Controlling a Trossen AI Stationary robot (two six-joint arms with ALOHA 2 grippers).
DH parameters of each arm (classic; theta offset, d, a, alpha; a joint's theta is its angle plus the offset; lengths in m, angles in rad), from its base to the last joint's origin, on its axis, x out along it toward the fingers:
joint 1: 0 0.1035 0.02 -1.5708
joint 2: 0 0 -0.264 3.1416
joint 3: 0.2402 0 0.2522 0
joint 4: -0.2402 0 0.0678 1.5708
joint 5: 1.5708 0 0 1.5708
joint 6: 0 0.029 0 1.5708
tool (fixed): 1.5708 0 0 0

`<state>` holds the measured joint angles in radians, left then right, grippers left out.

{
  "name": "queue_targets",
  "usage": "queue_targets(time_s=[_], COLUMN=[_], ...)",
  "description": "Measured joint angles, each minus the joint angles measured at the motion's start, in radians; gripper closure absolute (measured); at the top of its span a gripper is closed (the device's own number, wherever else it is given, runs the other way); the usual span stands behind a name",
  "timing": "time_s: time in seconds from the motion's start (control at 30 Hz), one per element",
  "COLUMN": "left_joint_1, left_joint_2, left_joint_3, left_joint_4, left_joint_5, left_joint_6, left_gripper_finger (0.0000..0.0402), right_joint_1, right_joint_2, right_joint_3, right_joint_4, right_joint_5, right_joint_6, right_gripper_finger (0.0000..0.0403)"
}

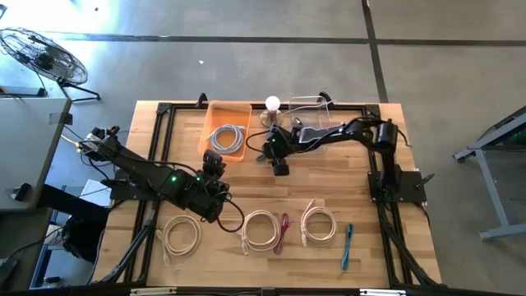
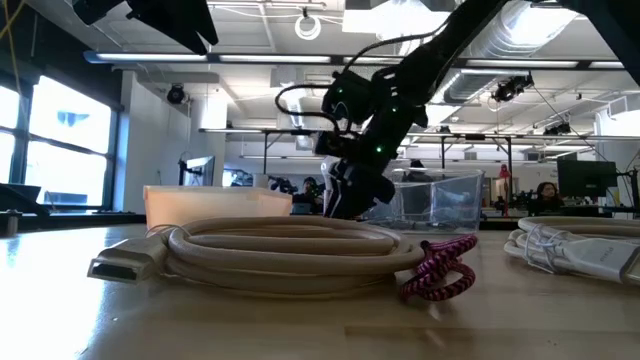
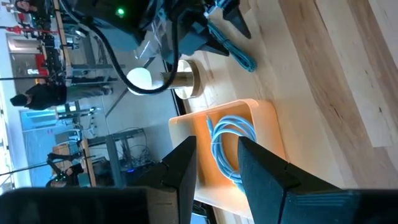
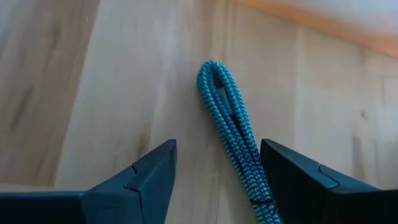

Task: Pick & Place USB Port
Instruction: Put the top blue charger cable into the transparent bin

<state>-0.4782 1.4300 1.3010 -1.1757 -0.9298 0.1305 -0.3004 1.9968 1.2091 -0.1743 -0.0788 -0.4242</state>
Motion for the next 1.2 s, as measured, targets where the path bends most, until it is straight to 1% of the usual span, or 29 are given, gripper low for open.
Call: queue_targets(time_s=[0.17,0.5,0.6,0.67,0.73,0.83,0.93,0.97,1.0,1.1,1.2], left_joint_1=[0.000,0.000,0.000,0.000,0.000,0.000,0.000,0.000,0.000,0.000,0.000], left_joint_2=[0.000,0.000,0.000,0.000,0.000,0.000,0.000,0.000,0.000,0.000,0.000], left_joint_3=[0.000,0.000,0.000,0.000,0.000,0.000,0.000,-0.001,-0.004,-0.024,-0.051], left_joint_4=[-0.001,-0.001,-0.001,-0.001,-0.001,-0.001,-0.001,-0.001,0.002,0.004,0.005], left_joint_5=[0.004,0.008,0.011,0.011,0.012,0.012,0.019,0.027,0.030,0.030,0.030], left_joint_6=[-0.004,-0.005,-0.006,-0.007,-0.009,-0.011,-0.013,-0.014,-0.016,-0.024,-0.031], left_gripper_finger=[0.0289,0.0289,0.0289,0.0289,0.0289,0.0289,0.0289,0.0289,0.0289,0.0289,0.0289], right_joint_1=[-0.001,0.000,0.000,0.002,0.003,0.021,0.044,0.052,0.062,0.101,0.140], right_joint_2=[0.029,0.032,0.032,0.032,0.032,0.033,0.035,0.035,0.035,0.036,0.036], right_joint_3=[0.001,0.001,0.001,0.001,0.001,0.001,0.001,0.001,0.000,0.008,0.048], right_joint_4=[0.020,0.032,0.031,0.031,0.031,0.039,0.066,0.074,0.086,0.097,0.074], right_joint_5=[-0.010,-0.006,0.005,0.021,0.030,0.104,0.162,0.173,0.190,0.254,0.284], right_joint_6=[0.005,0.050,0.063,0.082,0.094,0.085,0.052,0.041,0.036,0.023,0.010], right_gripper_finger=[0.0178,0.0179,0.0188,0.0206,0.0234,0.0296,0.0373,0.0383,0.0384,0.0369,0.0386])
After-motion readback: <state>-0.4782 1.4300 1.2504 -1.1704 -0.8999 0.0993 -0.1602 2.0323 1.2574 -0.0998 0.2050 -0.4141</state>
